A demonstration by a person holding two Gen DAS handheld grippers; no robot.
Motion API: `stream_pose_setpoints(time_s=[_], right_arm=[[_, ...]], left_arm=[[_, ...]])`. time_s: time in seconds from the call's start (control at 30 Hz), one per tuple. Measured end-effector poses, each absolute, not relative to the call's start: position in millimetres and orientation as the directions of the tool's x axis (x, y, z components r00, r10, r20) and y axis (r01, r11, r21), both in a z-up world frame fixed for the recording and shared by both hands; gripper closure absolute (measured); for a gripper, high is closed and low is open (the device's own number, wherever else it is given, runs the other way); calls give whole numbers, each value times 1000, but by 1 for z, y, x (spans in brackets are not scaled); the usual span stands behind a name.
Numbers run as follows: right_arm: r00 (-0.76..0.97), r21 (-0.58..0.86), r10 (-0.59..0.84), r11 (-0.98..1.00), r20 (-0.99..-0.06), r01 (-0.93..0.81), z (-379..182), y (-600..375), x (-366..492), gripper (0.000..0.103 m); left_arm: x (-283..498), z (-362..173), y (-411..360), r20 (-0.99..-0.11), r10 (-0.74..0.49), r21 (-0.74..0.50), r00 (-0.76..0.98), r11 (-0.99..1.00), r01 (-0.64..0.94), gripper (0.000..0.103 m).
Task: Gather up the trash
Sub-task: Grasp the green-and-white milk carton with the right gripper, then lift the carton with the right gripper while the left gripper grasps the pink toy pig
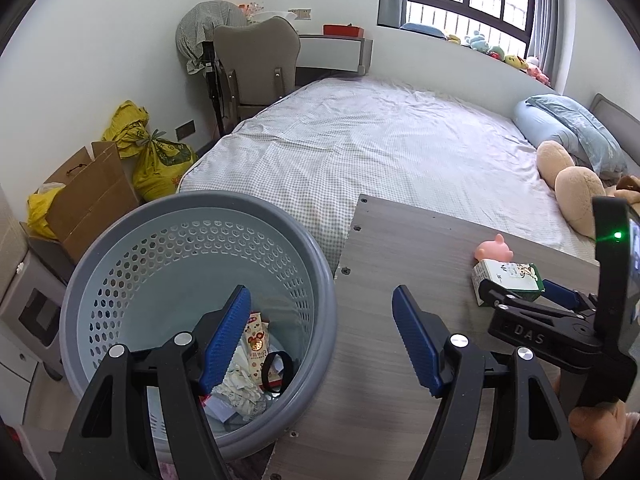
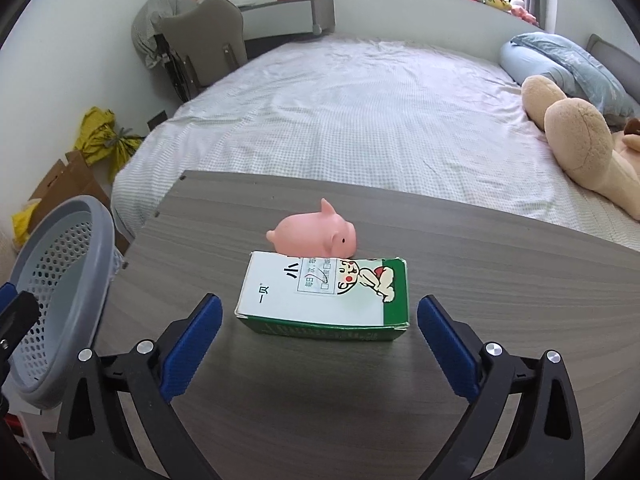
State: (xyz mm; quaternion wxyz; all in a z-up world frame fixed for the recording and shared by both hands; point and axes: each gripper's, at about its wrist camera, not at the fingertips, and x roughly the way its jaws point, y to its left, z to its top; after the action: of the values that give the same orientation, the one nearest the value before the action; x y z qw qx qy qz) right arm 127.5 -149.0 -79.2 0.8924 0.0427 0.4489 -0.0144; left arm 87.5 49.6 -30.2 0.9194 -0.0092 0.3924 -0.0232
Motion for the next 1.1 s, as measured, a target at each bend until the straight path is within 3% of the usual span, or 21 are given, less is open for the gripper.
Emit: stream_pose_setpoints(time_s=[0.17,0.23,0.57,1.1], right_arm=[[589,33,-13,997,-808,68,-84,-146,133,9],[591,34,-11,997,-807,64,-83,-145,132,21],[626,106,49,993,-779,54,-68,-165,103,22],[680,166,-25,963,-733,214,-48,-273,38,22]], left_arm=[[91,-35,50,-731,-63,-45,680,998,44,33],[91,-36,50,-734,-68,-48,676,998,48,33],[96,-39,28,-744,-103,-50,660,994,100,33],[141,-57,-90,-790,-272,-117,550,947,299,33]])
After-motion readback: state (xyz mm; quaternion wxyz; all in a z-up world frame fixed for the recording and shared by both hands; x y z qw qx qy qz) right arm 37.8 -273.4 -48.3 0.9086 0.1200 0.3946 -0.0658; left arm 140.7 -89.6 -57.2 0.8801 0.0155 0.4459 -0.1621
